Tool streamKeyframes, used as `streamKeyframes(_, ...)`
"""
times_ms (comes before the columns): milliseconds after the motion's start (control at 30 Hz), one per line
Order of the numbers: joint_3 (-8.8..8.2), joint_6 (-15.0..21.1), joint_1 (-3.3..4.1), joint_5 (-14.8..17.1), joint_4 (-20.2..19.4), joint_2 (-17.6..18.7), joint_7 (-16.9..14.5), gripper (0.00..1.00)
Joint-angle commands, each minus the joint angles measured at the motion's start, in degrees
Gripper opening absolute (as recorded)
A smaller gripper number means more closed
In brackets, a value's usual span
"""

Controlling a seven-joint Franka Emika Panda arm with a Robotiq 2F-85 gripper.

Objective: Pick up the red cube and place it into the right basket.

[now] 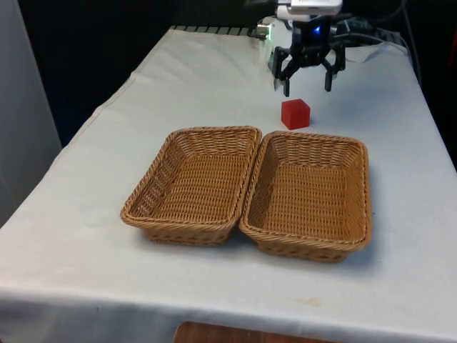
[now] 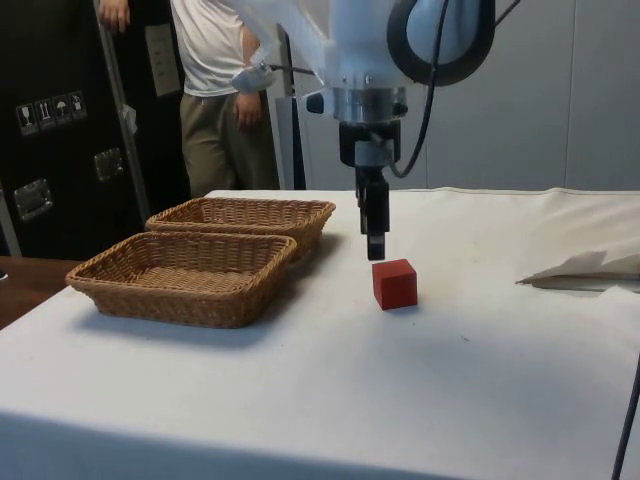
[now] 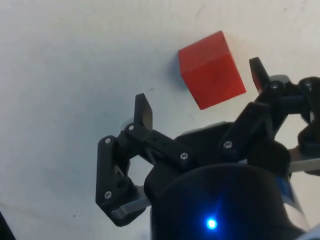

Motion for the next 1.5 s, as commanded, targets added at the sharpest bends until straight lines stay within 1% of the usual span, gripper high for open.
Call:
streamKeyframes(0, 0.0, 0.74, 0.06, 1.49, -0.97, -0.52, -2.23, 1.0)
streamKeyframes(33, -0.23, 0.86, 0.0, 1.38, -1.32, -0.52, -3.15, 1.0)
streamKeyframes(100, -0.46, 1.03, -0.06, 1.2, -1.6, -0.46, -4.01, 1.0)
streamKeyframes(133, -0.52, 0.34, -0.06, 0.29, -0.97, 0.0, -2.81, 1.0)
streamKeyframes(167, -0.52, 1.09, -0.06, 1.15, -1.78, -0.46, -4.35, 1.0)
streamKeyframes(233, -0.63, 1.2, 0.11, 1.38, -2.01, -0.17, -5.9, 1.0)
streamKeyframes(367, -0.52, 1.32, 0.17, 1.72, -2.01, 0.4, -7.79, 1.0)
streamKeyframes(400, -0.8, 0.52, -0.06, 0.29, -1.78, 0.29, -6.59, 1.0)
streamKeyframes(433, -0.52, 1.32, 0.17, 1.78, -1.95, 0.52, -8.25, 1.0)
streamKeyframes(633, -0.23, 1.89, 0.06, 2.23, -1.09, 2.58, -11.34, 1.0)
streamKeyframes(667, -0.8, 1.43, -0.06, 0.34, -0.97, 2.75, -9.91, 1.0)
streamKeyframes(700, -0.23, 1.95, 0.06, 2.12, -0.97, 2.86, -11.57, 1.0)
streamKeyframes(767, -0.17, 2.12, 0.0, 1.89, -0.74, 3.61, -11.92, 1.0)
streamKeyframes(967, -0.23, 2.29, -0.06, 1.6, -0.74, 4.07, -11.97, 1.0)
streamKeyframes(1000, -0.63, 1.89, 0.0, 0.34, -0.46, 4.24, -11.06, 1.0)
streamKeyframes(1033, -0.29, 2.35, -0.06, 1.55, -0.8, 4.13, -11.92, 1.0)
streamKeyframes(1233, -1.15, 2.52, -0.52, 1.66, -1.38, 4.35, -12.72, 1.0)
streamKeyframes(1267, -1.26, 2.46, -0.52, 1.78, -1.43, 4.41, -12.95, 1.0)
streamKeyframes(1300, -1.66, 1.95, -0.23, 0.34, -1.03, 4.64, -11.69, 1.0)
streamKeyframes(1333, -1.38, 2.46, -0.57, 1.95, -1.43, 4.47, -13.12, 1.0)
streamKeyframes(1467, -1.66, 2.64, -0.69, 2.58, -1.49, 4.98, -13.64, 1.0)
